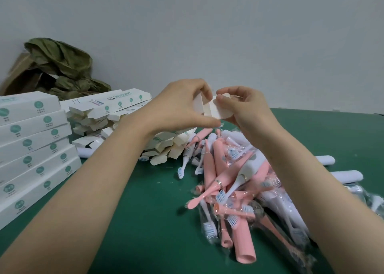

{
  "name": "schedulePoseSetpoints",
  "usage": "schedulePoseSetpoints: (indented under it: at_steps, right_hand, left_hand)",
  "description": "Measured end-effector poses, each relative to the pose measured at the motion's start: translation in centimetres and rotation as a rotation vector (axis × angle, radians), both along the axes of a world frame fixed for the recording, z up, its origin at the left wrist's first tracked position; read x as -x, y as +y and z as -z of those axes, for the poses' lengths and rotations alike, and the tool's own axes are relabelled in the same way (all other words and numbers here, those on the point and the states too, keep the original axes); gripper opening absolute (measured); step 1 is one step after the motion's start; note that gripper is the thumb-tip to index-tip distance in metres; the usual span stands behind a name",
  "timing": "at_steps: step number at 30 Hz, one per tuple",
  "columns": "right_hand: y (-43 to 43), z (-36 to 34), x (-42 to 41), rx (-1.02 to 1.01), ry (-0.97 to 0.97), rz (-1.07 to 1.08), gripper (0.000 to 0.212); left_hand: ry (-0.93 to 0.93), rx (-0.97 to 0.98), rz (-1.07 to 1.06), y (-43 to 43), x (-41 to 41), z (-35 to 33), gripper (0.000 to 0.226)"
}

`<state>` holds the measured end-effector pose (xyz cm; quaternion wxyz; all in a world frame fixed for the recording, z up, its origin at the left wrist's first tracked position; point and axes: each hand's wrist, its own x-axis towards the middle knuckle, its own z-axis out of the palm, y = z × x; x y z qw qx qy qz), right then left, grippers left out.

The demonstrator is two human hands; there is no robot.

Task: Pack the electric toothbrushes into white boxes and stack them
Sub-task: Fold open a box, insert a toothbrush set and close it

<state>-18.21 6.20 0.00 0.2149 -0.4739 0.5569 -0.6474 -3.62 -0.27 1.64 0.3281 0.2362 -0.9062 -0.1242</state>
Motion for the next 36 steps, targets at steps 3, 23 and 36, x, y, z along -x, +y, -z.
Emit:
schedulePoseSetpoints:
  at_steps: [3, 23, 36]
  right_hand:
    - [-0.4, 1.5, 0.1, -0.04, -0.115, 0.048, 0.024]
    - [-0.7, 2.4, -2.4, -0.553, 2.022, -0.446, 0.008]
    - [0.5, 2.1, 2.2, -0.003, 0.999, -0.036, 0.009]
  left_hand:
    - [-0.152, 0.118, -0.063, -0.3, 0.0, 0.2, 0.041]
    - [-0.139, 0.064, -0.122, -1.7, -1.3, -0.3, 0.033]
    - [-0.141, 0.108, -0.262, -2.5, -2.0, -0.1, 0.035]
